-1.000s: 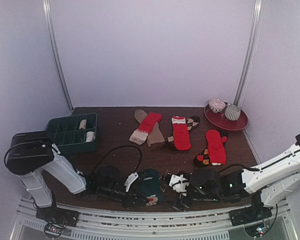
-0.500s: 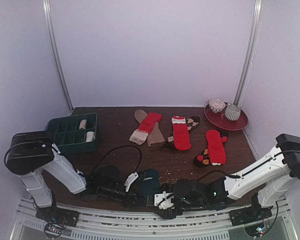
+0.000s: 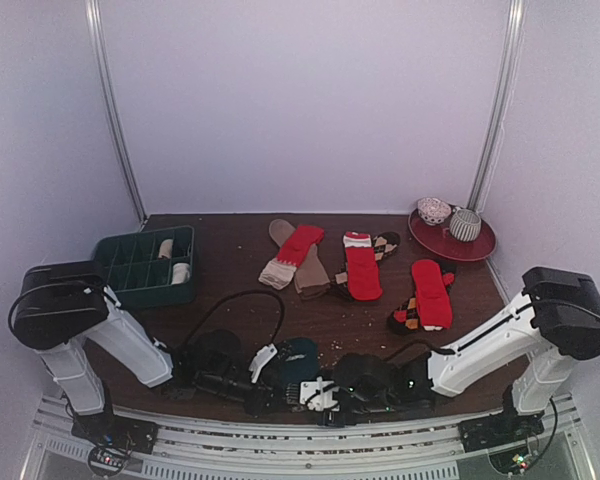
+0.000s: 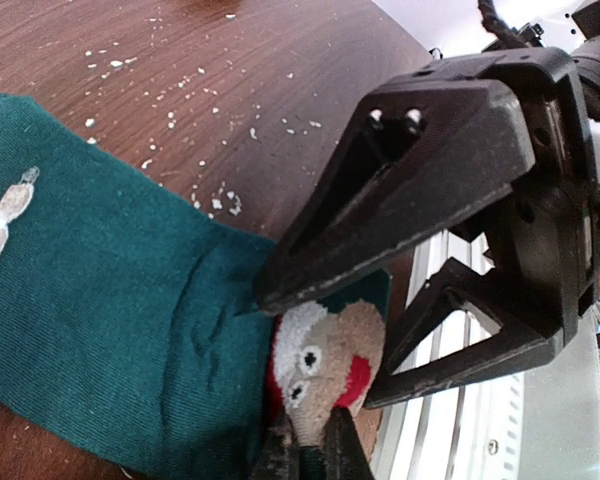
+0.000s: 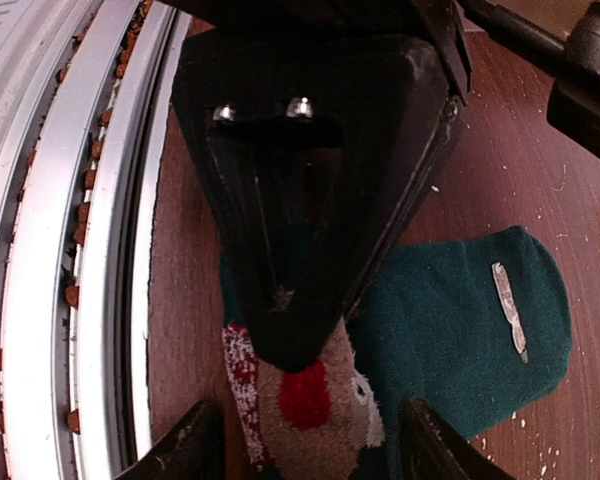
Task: Roll the socks
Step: Roll a pair of socks at the center of the board.
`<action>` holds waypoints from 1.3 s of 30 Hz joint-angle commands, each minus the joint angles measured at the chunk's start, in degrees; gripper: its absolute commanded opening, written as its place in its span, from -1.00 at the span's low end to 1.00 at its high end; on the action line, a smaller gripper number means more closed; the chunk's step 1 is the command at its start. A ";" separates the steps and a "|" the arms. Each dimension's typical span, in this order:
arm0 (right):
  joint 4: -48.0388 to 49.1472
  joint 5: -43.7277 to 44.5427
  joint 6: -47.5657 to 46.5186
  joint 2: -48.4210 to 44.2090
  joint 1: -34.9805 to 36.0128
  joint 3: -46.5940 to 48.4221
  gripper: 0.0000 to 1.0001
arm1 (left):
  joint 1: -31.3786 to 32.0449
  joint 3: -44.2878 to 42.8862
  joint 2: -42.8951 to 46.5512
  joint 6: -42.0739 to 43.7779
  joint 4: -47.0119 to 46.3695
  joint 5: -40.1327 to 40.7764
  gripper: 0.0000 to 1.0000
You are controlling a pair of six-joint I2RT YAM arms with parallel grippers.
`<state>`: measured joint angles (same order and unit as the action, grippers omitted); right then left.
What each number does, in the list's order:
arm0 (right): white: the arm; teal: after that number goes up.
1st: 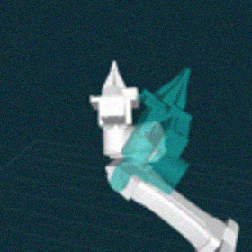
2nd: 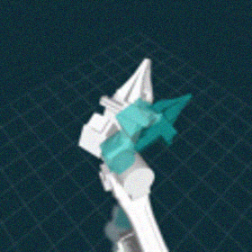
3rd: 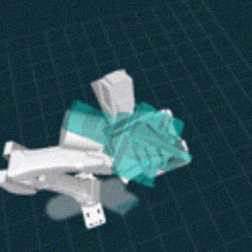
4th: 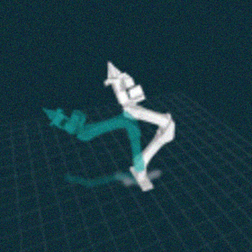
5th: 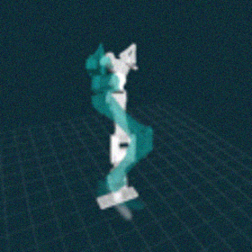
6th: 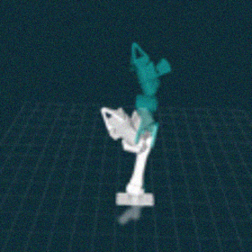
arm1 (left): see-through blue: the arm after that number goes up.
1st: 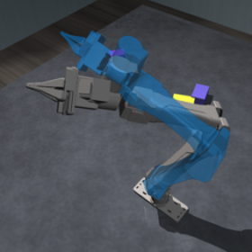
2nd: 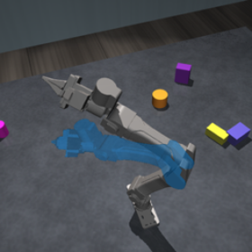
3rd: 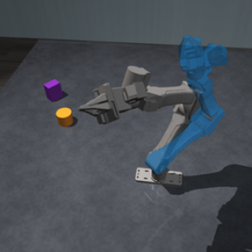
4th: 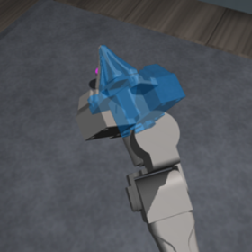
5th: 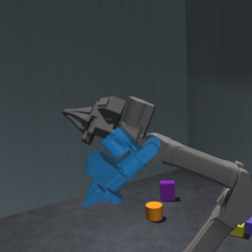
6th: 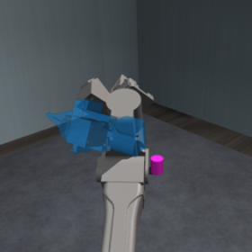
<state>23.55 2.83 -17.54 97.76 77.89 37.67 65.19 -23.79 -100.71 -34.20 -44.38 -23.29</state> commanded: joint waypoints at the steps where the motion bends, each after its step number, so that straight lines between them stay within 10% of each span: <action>1: -1.31 -1.26 1.47 2.32 -0.71 0.29 0.10 | -0.23 2.06 -2.22 1.15 14.15 0.82 -1.00; 8: -4.36 -11.01 8.88 3.10 -3.33 -0.43 -0.60 | -0.24 2.84 3.15 3.72 15.90 5.00 -1.00; 10: -4.31 -15.22 12.87 2.65 -4.93 -1.08 -0.62 | -0.24 2.96 8.51 6.29 18.03 9.38 -0.36; 19: -14.72 -42.68 33.79 12.09 -16.25 7.16 -0.66 | 2.15 9.28 33.36 23.59 6.97 19.98 0.70; 39: -14.69 -48.78 40.97 19.05 -21.21 7.95 -0.65 | 6.27 5.74 2.66 32.61 -13.87 17.76 0.41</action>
<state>21.10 -50.11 22.98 112.51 56.47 49.17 71.22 -15.73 -95.53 -3.27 -53.45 -5.69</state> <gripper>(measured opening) 0.178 0.751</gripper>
